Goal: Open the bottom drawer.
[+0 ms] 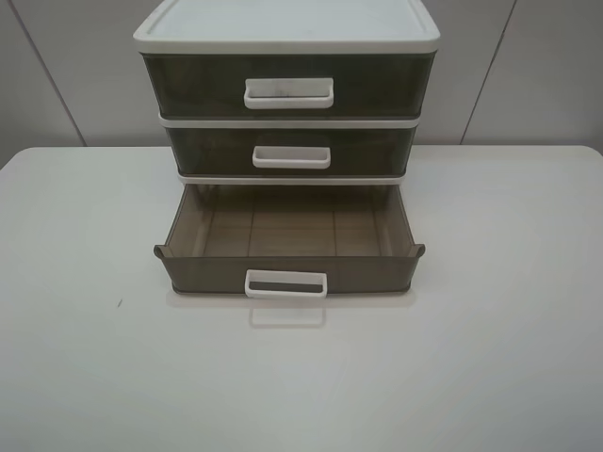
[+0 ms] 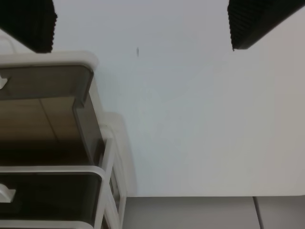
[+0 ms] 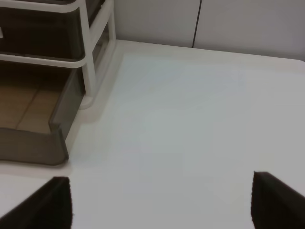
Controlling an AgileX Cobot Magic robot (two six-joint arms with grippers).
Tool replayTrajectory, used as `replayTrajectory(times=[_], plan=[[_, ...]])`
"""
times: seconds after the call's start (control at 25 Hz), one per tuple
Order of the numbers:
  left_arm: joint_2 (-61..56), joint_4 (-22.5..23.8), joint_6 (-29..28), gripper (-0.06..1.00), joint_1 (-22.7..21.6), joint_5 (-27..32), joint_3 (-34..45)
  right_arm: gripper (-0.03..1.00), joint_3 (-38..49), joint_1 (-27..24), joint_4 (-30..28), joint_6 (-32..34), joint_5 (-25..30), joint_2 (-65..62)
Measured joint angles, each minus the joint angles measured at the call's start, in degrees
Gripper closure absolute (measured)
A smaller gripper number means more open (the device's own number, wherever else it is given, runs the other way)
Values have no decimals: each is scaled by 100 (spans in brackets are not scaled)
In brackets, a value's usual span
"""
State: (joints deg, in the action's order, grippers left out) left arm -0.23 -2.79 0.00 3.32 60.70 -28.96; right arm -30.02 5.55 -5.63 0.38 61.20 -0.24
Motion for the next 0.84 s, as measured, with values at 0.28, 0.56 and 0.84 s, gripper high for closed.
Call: replayTrajectory(times=[0.28, 0.56, 0.84], plan=[[0, 0, 0, 20, 0, 0, 0, 22, 0, 0, 23, -5, 0, 0], [0, 0, 0, 20, 0, 0, 0, 22, 0, 0, 23, -38, 0, 0], [0, 0, 0, 20, 0, 0, 0, 22, 0, 0, 23, -38, 0, 0]])
